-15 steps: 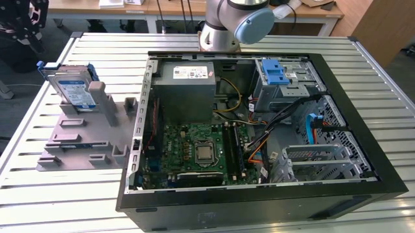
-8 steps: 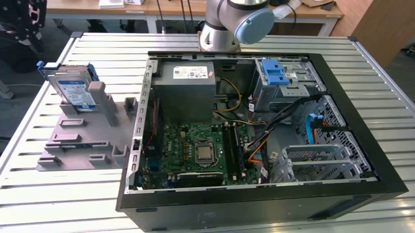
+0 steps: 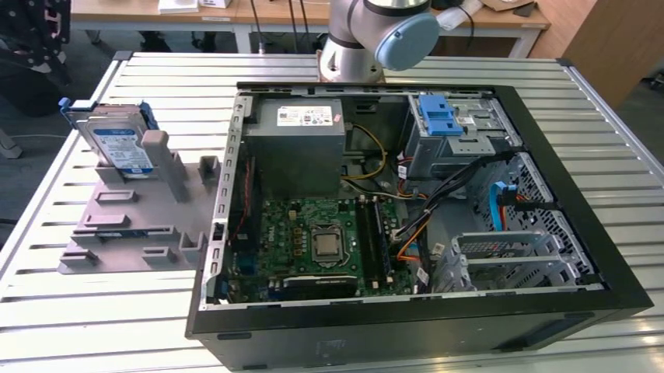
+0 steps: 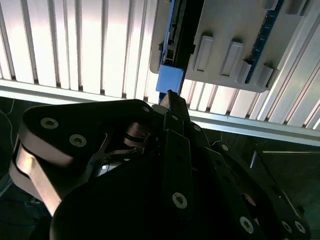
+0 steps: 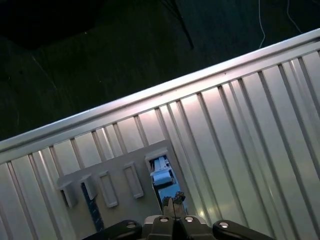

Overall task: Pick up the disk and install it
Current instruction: 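Pick up the disk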

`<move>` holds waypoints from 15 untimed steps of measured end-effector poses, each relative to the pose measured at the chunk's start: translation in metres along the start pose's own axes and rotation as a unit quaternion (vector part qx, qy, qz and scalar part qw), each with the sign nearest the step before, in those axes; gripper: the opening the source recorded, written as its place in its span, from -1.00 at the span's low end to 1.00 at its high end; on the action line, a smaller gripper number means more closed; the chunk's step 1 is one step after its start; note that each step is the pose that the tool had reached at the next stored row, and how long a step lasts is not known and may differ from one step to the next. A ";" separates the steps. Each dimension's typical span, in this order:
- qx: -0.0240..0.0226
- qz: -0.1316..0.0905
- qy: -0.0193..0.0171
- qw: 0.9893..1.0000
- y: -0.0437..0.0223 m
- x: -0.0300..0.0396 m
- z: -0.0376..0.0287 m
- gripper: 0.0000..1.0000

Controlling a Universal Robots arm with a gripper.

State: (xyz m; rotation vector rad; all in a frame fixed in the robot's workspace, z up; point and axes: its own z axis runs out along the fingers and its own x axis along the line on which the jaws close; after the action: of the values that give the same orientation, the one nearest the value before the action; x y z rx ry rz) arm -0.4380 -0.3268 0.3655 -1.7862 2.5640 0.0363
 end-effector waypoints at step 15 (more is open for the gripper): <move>-0.002 -0.065 0.001 0.998 0.0000 0.0000 0.0005 -0.79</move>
State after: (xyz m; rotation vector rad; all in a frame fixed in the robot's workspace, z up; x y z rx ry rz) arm -0.4380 -0.3268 0.3650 -1.9504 2.4433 0.0379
